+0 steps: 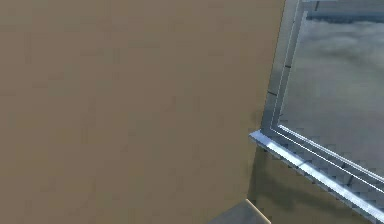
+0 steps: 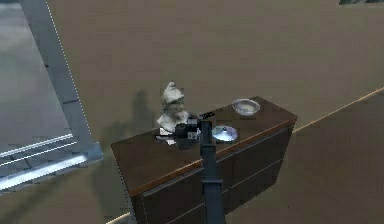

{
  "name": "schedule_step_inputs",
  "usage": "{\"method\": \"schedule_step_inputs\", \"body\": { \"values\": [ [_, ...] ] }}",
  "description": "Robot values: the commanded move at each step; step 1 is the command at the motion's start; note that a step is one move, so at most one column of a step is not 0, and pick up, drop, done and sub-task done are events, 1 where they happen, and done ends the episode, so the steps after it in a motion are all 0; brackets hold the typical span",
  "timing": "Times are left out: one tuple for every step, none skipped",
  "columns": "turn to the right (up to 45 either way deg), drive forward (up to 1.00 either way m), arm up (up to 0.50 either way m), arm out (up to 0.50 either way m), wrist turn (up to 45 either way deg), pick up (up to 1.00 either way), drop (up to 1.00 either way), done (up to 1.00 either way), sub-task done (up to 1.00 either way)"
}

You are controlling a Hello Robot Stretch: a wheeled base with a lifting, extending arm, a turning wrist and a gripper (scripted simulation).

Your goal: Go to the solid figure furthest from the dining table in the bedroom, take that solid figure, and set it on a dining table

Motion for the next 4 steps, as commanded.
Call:
{"method": "schedule_step_inputs", "body": {
  "values": [
    [0.0,0.00,0.26,0.00,0.0,0.00,0.00,0.00,0.00],
    [0.0,0.00,0.00,0.00,-45.0,0.00,0.00,0.00,0.00],
    [0.0,0.00,0.00,0.00,-45.0,0.00,0.00,0.00,0.00],
    [0.0,0.00,0.00,0.00,-15.0,0.00,0.00,0.00,0.00]
  ]
}}
